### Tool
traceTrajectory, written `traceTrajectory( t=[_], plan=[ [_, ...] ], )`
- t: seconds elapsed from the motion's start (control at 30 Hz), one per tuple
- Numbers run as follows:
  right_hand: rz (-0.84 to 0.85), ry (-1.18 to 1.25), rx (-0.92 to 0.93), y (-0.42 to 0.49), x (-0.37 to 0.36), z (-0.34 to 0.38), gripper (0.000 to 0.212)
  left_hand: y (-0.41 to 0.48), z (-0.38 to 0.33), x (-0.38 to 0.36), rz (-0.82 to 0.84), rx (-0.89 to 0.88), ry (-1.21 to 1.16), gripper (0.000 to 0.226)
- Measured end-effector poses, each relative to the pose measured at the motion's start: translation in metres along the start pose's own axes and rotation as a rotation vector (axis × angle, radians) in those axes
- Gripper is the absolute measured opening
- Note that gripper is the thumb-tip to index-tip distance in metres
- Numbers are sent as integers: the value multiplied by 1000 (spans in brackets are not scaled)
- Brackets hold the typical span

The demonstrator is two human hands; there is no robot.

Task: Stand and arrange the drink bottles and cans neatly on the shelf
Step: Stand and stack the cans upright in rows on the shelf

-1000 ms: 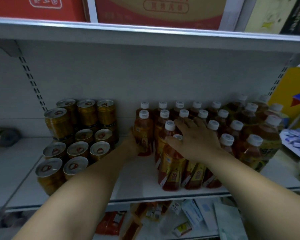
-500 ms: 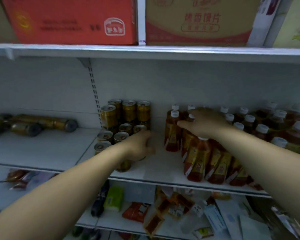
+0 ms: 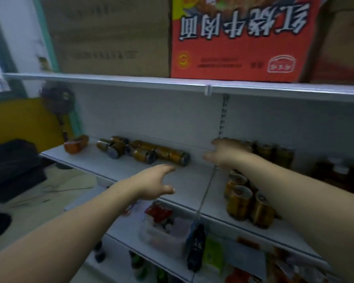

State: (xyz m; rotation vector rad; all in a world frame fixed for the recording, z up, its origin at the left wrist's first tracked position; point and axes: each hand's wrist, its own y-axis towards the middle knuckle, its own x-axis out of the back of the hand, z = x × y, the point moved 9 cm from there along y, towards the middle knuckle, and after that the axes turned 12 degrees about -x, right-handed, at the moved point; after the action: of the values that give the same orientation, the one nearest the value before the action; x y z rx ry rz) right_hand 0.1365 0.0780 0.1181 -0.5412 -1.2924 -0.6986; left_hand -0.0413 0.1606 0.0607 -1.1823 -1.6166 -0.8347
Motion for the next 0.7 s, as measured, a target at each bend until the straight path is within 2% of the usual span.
traceTrajectory(
  t=[0.13, 0.3, 0.47, 0.7],
  plan=[
    [28, -23, 61, 15, -30, 91, 80, -41, 79, 16, -10, 96, -14, 73],
    [80, -22, 130, 42, -65, 171, 63, -62, 162, 30, -54, 220, -78, 73],
    [112, -26, 159, 94, -108, 224, 75, -43, 225, 27, -29, 252, -20, 71],
    [149, -40, 136, 192, -176, 276, 71, 13, 328, 28, 9, 356, -10, 71]
  ],
)
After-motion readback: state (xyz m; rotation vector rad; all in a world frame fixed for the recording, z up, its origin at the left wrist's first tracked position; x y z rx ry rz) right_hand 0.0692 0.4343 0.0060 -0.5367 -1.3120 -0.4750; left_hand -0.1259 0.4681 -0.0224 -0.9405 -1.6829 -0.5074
